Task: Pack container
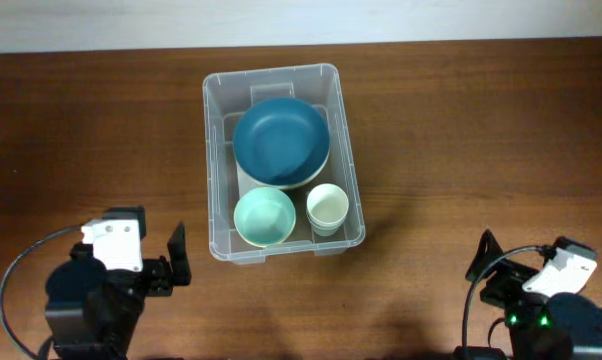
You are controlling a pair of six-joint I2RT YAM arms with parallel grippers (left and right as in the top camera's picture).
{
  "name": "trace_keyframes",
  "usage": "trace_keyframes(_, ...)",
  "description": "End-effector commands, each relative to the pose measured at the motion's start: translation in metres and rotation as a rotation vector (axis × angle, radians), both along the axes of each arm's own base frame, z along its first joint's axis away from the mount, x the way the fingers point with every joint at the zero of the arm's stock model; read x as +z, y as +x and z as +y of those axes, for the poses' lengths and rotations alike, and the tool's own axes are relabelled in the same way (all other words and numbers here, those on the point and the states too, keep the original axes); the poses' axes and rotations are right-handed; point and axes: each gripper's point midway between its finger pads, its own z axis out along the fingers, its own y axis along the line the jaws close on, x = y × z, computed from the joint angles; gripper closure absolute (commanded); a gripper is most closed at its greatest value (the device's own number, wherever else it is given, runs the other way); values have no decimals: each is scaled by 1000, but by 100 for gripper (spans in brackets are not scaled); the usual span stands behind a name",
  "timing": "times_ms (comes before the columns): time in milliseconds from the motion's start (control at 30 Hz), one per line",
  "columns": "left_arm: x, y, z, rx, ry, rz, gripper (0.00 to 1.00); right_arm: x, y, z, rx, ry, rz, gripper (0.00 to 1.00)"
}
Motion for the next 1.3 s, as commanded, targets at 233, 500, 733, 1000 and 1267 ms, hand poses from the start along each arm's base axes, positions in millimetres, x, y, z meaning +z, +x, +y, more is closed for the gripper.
trace_keyframes(233, -6, 0, -1, -6, 4, 9, 0, -7, -3, -3, -22, 2, 18, 1)
trace_keyframes(500, -6, 0, -1, -6, 3, 9, 1, -7, -3, -3, -22, 2, 18, 1)
trace_keyframes(733, -6, 0, -1, -6, 3, 9, 0, -28, -6, 13, 94, -50, 5, 1)
trace_keyframes(1000, -6, 0, -1, -6, 3, 9, 0, -38, 31, 51, 329, -155, -222, 1)
trace_keyframes(1267, -6, 0, -1, -6, 3, 9, 0, -46, 60, 55, 332, -203, -411, 1)
